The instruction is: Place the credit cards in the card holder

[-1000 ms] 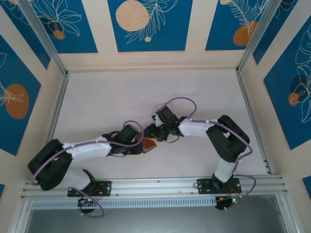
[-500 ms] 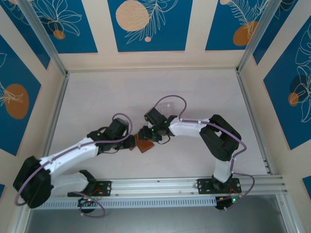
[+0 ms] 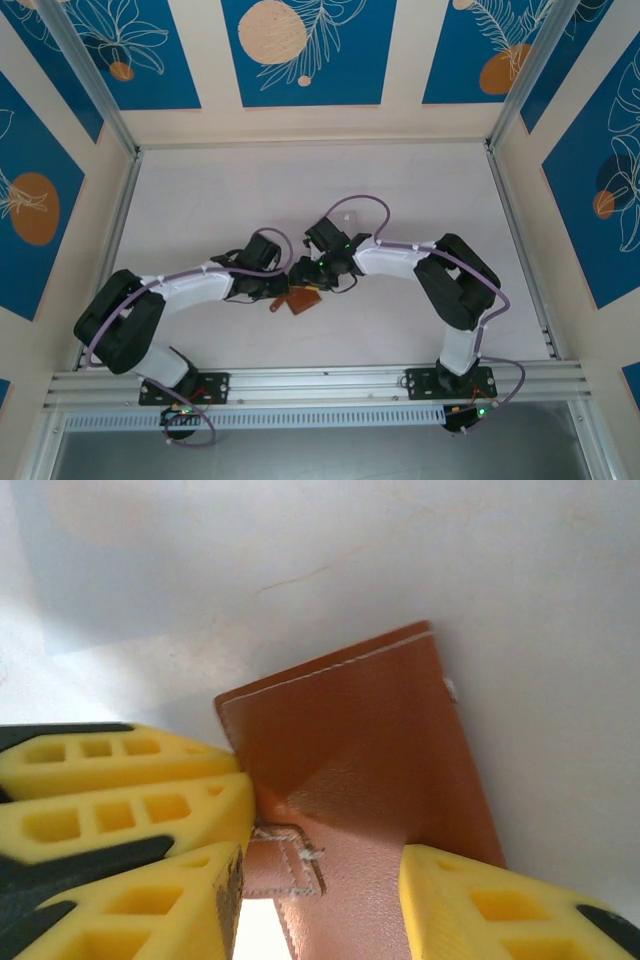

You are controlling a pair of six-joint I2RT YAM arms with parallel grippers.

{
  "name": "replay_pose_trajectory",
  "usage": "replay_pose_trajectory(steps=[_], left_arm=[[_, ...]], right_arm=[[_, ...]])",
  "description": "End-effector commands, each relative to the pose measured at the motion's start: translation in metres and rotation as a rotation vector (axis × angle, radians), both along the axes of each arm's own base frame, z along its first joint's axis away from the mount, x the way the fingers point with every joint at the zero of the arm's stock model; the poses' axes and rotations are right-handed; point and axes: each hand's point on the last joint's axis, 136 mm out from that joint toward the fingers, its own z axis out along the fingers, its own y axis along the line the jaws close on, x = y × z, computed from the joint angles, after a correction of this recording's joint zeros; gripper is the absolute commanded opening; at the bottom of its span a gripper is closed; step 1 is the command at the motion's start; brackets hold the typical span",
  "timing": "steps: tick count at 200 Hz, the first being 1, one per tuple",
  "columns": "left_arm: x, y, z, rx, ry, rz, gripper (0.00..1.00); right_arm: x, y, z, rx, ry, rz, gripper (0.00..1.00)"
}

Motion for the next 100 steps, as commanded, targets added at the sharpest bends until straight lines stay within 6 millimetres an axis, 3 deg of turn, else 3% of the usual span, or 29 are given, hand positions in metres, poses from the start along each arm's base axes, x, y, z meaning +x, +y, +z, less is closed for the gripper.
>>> replay_pose_trajectory(steps=[1, 30, 76, 100], left_arm=[[-0.018, 0.013, -0.039, 0.061, 0.080, -0.011, 0.15], [-0.031, 0.025, -0.056, 0.078, 0.109, 0.008, 0.14], [-0.048, 0.041, -0.066, 0.106, 0.124, 0.018, 0.14], [-0.051, 0.042, -0.071, 0.108, 0.136, 0.019, 0.14]], right_arm=[[-0.016, -0.007, 0.005, 0.017, 0.037, 0.045, 0.49], [-0.008, -0.024, 0.018, -0.031, -0.032, 0.048, 0.56], [0.000, -0.042, -0.003, -0.153, -0.041, 0.073, 0.59], [-0.002, -0.036, -0.010, -0.115, -0.022, 0.089, 0.61]])
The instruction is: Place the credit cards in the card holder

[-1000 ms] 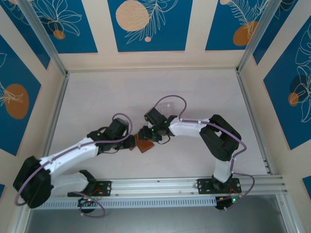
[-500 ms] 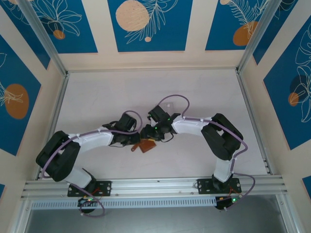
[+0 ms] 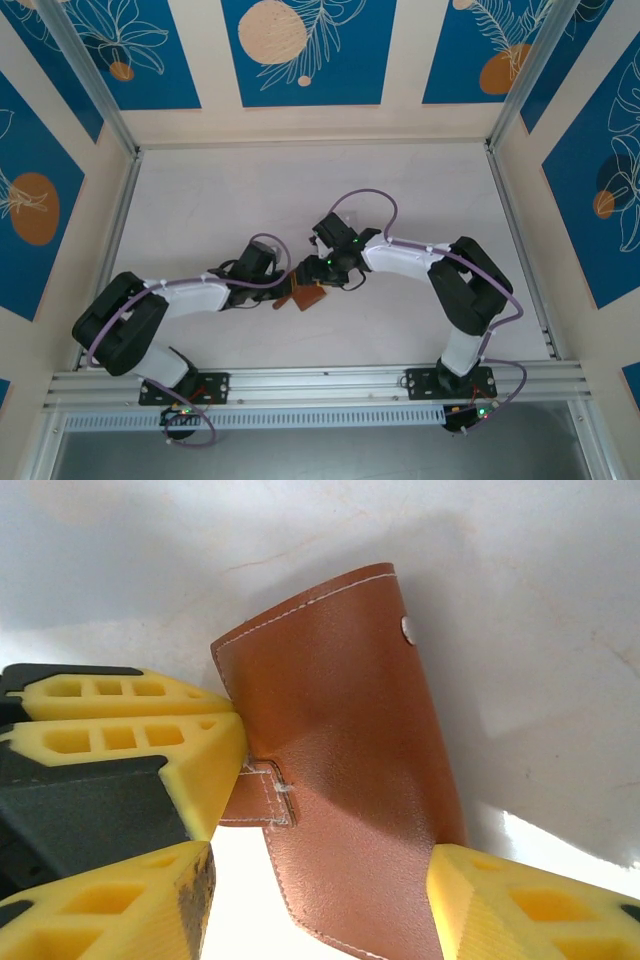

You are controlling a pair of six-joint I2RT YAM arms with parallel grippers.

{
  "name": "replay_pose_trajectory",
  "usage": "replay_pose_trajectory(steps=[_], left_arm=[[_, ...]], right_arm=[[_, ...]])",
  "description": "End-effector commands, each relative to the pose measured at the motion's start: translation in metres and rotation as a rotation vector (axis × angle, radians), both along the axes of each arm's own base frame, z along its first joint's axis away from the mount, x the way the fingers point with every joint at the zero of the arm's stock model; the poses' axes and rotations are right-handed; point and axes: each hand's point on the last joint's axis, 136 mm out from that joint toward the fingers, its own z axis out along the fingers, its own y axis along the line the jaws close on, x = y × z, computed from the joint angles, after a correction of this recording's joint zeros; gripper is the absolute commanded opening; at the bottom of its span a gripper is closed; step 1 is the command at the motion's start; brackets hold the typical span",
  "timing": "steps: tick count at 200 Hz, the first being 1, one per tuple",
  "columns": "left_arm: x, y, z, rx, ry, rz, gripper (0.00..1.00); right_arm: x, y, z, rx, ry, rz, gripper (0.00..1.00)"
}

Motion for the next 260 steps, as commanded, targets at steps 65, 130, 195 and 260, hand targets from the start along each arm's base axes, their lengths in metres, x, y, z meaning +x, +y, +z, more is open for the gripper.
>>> replay_pose_trajectory(steps=[65, 130, 195, 260], left_arm=[[-0.062, 0.053, -0.073, 0.213, 0.251, 0.025, 0.14], [-0.066, 0.056, -0.077, 0.217, 0.262, 0.027, 0.13], [-0.066, 0.053, -0.079, 0.218, 0.257, 0.020, 0.13], [-0.052, 0.054, -0.024, 0.186, 0.122, 0.033, 0.34]], right_arm=[[0.004, -0.026, -0.021, -0.028, 0.022, -0.025, 0.63], [0.005, -0.016, -0.020, 0.037, 0.046, 0.008, 0.63], [-0.016, 0.027, -0.007, 0.244, 0.108, 0.109, 0.26], [-0.009, -0.143, 0.038, -0.547, -0.229, -0.263, 0.00]])
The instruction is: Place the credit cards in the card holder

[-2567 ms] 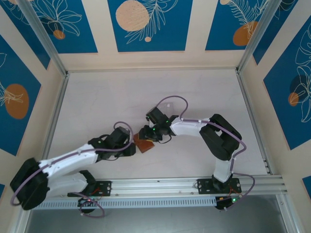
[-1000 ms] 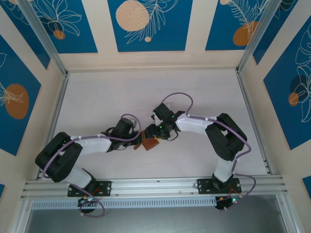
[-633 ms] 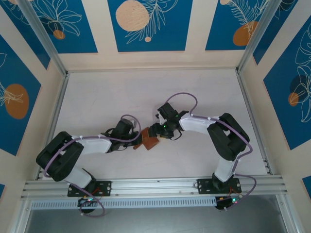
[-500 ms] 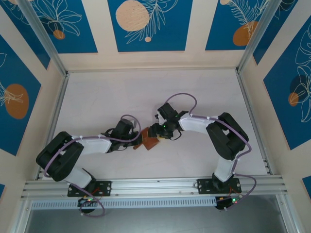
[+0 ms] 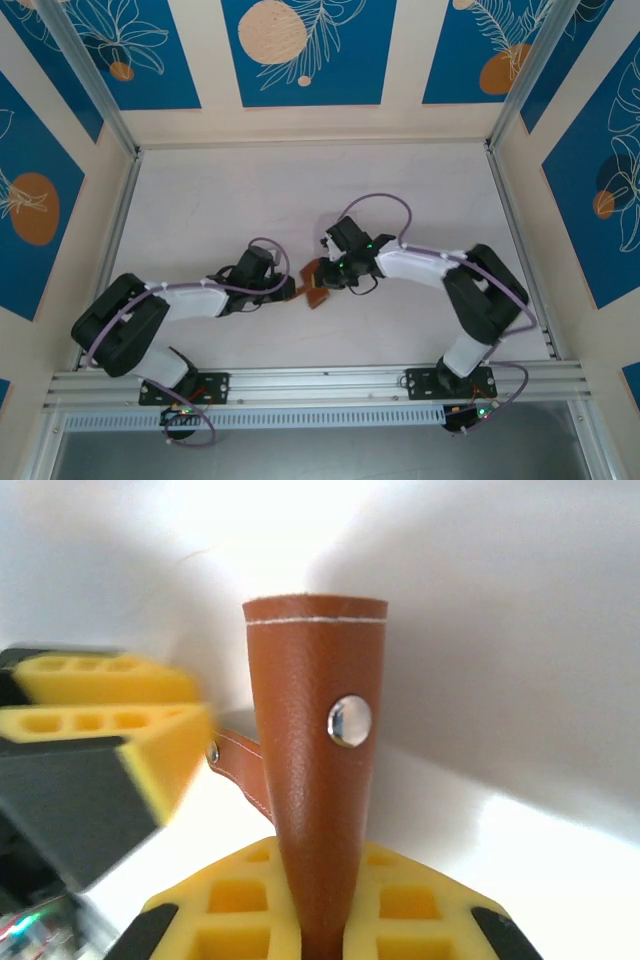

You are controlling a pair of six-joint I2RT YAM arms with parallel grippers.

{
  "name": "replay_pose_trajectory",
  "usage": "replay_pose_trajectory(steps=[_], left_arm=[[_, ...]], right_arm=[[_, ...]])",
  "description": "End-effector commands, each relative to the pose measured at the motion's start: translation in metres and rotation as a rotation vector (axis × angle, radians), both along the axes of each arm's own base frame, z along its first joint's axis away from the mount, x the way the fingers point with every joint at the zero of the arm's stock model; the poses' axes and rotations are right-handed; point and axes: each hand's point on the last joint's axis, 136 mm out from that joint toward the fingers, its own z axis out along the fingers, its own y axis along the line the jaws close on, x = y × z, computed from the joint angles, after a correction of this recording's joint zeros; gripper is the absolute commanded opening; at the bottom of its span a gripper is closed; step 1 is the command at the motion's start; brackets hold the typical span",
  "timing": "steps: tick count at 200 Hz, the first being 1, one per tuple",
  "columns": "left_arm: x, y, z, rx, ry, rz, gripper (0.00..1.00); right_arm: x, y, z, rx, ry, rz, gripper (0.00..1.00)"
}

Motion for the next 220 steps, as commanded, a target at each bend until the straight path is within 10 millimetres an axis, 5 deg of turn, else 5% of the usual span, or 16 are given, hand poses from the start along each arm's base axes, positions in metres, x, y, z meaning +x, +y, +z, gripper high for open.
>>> replay_pose_trajectory(steps=[1, 32, 62, 88, 127, 148, 164, 187, 220], left_arm=[[-0.045, 0.053, -0.027, 0.226, 0.150, 0.027, 0.34], [-0.046, 0.062, -0.013, 0.249, 0.123, 0.032, 0.35], [-0.050, 0.066, -0.006, 0.241, 0.128, 0.053, 0.35], [-0.051, 0.071, 0.003, 0.244, 0.120, 0.079, 0.35], [-0.049, 0.080, 0.024, 0.249, 0.089, 0.114, 0.36], [-0.048, 0.080, 0.032, 0.239, 0.083, 0.117, 0.37], [-0.045, 0.071, 0.040, 0.215, 0.066, 0.072, 0.34], [-0.034, 0.038, 0.063, 0.159, 0.008, -0.052, 0.28], [-0.024, -0.037, 0.089, 0.098, -0.048, -0.259, 0.24]], right_arm=[[-0.004, -0.107, 0.026, -0.507, -0.153, -0.207, 0.00], [-0.022, -0.173, 0.059, -0.825, -0.222, -0.302, 0.00], [-0.030, -0.180, 0.065, -1.082, -0.250, -0.296, 0.00], [-0.028, -0.133, 0.038, -1.140, -0.259, -0.189, 0.00], [-0.032, -0.033, -0.022, -0.856, -0.198, 0.011, 0.45], [-0.038, 0.007, -0.021, -0.592, -0.160, 0.099, 0.60], [-0.040, 0.019, -0.001, -0.414, -0.152, 0.134, 0.62], [-0.040, 0.004, 0.031, -0.264, -0.161, 0.117, 0.60], [-0.029, -0.071, 0.037, -0.253, -0.098, -0.059, 0.44]])
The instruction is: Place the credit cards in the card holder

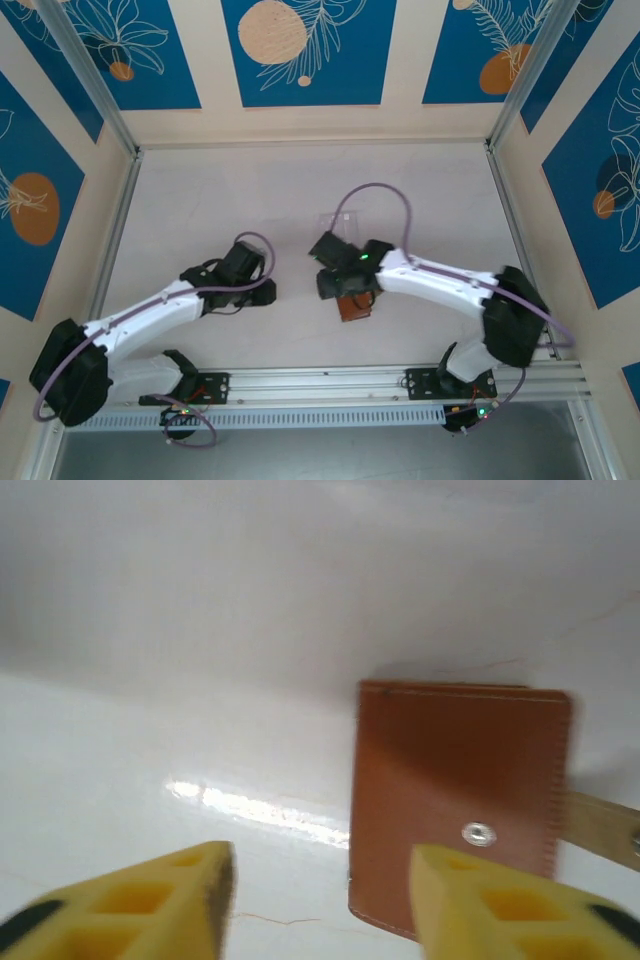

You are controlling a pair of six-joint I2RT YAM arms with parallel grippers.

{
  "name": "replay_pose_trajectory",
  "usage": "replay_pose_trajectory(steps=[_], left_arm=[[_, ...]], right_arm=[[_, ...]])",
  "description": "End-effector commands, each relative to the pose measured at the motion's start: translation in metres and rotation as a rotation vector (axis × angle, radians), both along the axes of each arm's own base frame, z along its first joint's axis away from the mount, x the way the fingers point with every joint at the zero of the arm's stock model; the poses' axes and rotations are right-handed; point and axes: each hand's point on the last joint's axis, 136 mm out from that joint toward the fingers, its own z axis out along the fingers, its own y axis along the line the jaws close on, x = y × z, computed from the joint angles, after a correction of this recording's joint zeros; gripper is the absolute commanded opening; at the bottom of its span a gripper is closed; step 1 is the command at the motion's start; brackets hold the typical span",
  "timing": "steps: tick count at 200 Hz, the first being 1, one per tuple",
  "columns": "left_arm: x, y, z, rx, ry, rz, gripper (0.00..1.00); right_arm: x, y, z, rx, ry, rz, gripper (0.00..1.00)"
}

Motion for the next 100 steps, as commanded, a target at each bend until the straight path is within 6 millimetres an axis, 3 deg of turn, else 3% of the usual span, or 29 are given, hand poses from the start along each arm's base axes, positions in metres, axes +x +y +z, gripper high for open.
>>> replay_pose_trajectory(steps=[1, 23, 53, 79, 100], left_arm=[[0.005, -0.061, 0.025, -0.085, -0.043, -0.191, 0.24], [0.010, -0.111, 0.026, -0.144, -0.018, -0.277, 0.20], [0.015, -0.161, 0.016, -0.145, 0.006, -0.359, 0.18], [0.020, -0.180, -0.012, -0.121, 0.061, -0.377, 0.17], [0.023, -0.177, -0.032, -0.053, 0.078, -0.364, 0.17]], right_arm=[[-0.005, -0.038, -0.009, 0.033, 0.079, -0.062, 0.44], [-0.003, -0.071, -0.020, 0.105, 0.115, -0.152, 0.45], [-0.002, -0.089, -0.031, 0.223, 0.152, -0.211, 0.51], [0.002, -0.088, -0.040, 0.257, 0.174, -0.207, 0.45], [0.004, -0.087, -0.047, 0.265, 0.197, -0.208, 0.38]])
